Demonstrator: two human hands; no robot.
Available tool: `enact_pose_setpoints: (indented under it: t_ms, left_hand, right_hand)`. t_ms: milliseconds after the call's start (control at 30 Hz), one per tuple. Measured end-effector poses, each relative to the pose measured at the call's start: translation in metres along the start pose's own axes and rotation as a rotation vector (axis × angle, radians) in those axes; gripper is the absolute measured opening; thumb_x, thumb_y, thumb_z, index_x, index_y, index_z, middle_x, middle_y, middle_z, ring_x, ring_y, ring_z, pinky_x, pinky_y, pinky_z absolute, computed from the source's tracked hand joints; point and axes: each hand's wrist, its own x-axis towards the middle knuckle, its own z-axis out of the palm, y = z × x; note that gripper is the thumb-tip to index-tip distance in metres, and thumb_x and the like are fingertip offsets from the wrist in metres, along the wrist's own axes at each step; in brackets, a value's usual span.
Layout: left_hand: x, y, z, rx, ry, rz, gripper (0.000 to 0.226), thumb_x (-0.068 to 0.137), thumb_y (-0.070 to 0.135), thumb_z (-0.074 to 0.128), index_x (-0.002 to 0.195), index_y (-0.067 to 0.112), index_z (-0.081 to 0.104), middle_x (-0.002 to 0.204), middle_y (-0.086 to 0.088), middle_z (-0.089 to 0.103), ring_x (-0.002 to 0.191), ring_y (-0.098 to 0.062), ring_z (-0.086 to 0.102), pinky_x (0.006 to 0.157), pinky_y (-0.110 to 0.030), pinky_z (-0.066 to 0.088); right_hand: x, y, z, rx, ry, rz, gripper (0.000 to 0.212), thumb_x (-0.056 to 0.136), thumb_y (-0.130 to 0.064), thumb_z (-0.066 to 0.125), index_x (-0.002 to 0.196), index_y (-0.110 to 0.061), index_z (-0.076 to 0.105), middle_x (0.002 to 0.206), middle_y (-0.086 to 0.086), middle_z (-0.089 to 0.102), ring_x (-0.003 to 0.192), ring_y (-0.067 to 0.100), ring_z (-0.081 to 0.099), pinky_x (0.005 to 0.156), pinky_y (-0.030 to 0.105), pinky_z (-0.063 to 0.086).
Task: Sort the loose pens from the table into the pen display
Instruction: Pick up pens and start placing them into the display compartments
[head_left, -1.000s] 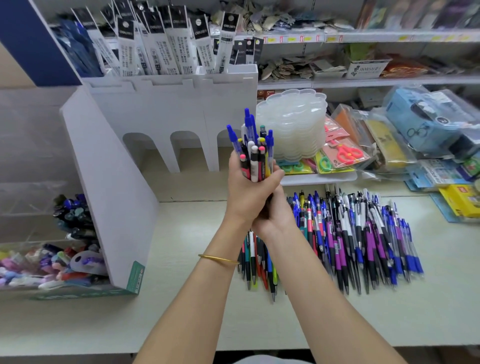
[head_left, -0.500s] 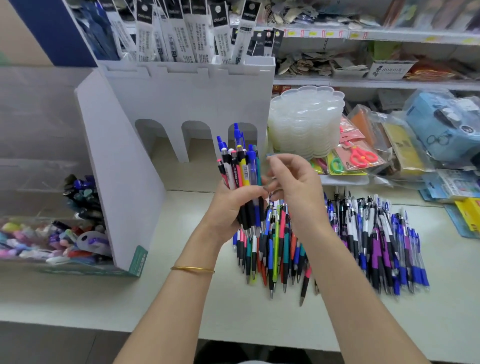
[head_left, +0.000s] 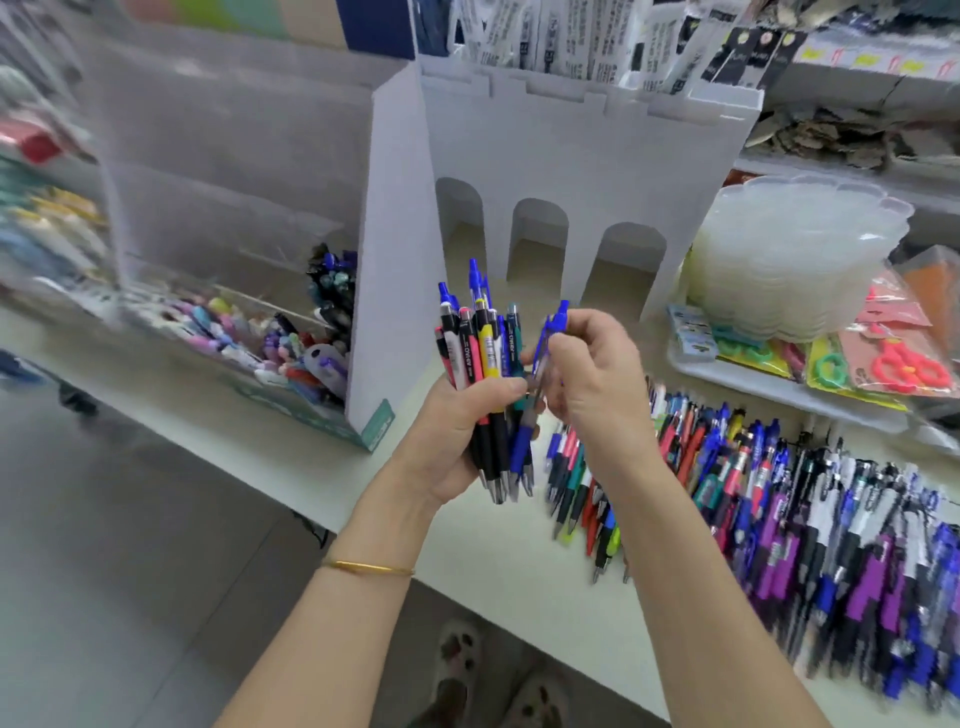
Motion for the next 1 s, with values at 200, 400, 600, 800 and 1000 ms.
enact_pose_setpoints:
  t_ms: [200, 400, 600, 800, 1000]
  left_hand:
    - [-0.019, 0.026, -0.022, 0.053, 0.010, 0.051, 0.025, 0.069, 0.001, 0.059, 0.092, 0.009, 0.064, 0.071, -0.005, 0.065, 0.063, -0.017, 0.063, 0.062, -0.034, 0.055]
    - [-0.032, 0.065, -0.062, 0.132, -0.085, 0.098, 0.028, 0.066, 0.002, 0.061, 0.093, 0.007, 0.062, 0.073, -0.007, 0.063, 0.066, -0.019, 0.063, 0.059, -0.032, 0.055]
    - [-0.048, 0.114, -0.144, 0.234, -0.186, 0.080, 0.034, 0.064, 0.000, 0.061, 0.098, 0.007, 0.060, 0.071, -0.005, 0.064, 0.064, -0.017, 0.060, 0.057, -0.030, 0.050]
    - [-0.059, 0.156, -0.225, 0.292, -0.181, 0.018, 0.036, 0.059, -0.001, 0.064, 0.094, 0.003, 0.060, 0.073, -0.010, 0.059, 0.063, -0.020, 0.059, 0.057, -0.031, 0.051]
    - [-0.058, 0.173, -0.264, 0.277, -0.202, -0.054, 0.037, 0.061, -0.002, 0.061, 0.098, 0.001, 0.058, 0.075, -0.009, 0.059, 0.062, -0.018, 0.058, 0.055, -0.029, 0.050]
  right_hand:
    - [-0.005, -0.018, 0.028, -0.078, -0.106, 0.049, 0.024, 0.086, 0.003, 0.049, 0.099, -0.017, 0.052, 0.067, 0.000, 0.052, 0.041, 0.000, 0.040, 0.041, 0.016, 0.031]
    - [-0.011, -0.041, 0.070, -0.044, -0.181, 0.031, 0.027, 0.088, -0.011, 0.064, 0.113, -0.007, 0.054, 0.052, 0.000, 0.042, 0.036, 0.009, 0.028, 0.037, 0.019, 0.021]
    - [-0.003, -0.052, 0.151, -0.208, -0.273, -0.002, 0.022, 0.085, -0.017, 0.069, 0.102, -0.006, 0.060, 0.046, -0.005, 0.044, 0.036, 0.011, 0.032, 0.037, 0.022, 0.023]
    - [0.002, -0.040, 0.242, -0.256, -0.219, -0.077, 0.014, 0.083, -0.012, 0.072, 0.091, -0.011, 0.060, 0.077, 0.020, 0.063, 0.062, 0.028, 0.066, 0.051, 0.039, 0.056]
    - [0.010, -0.036, 0.277, -0.476, -0.234, -0.129, 0.017, 0.085, -0.022, 0.070, 0.095, -0.013, 0.060, 0.078, 0.014, 0.062, 0.055, 0.012, 0.055, 0.051, 0.022, 0.048]
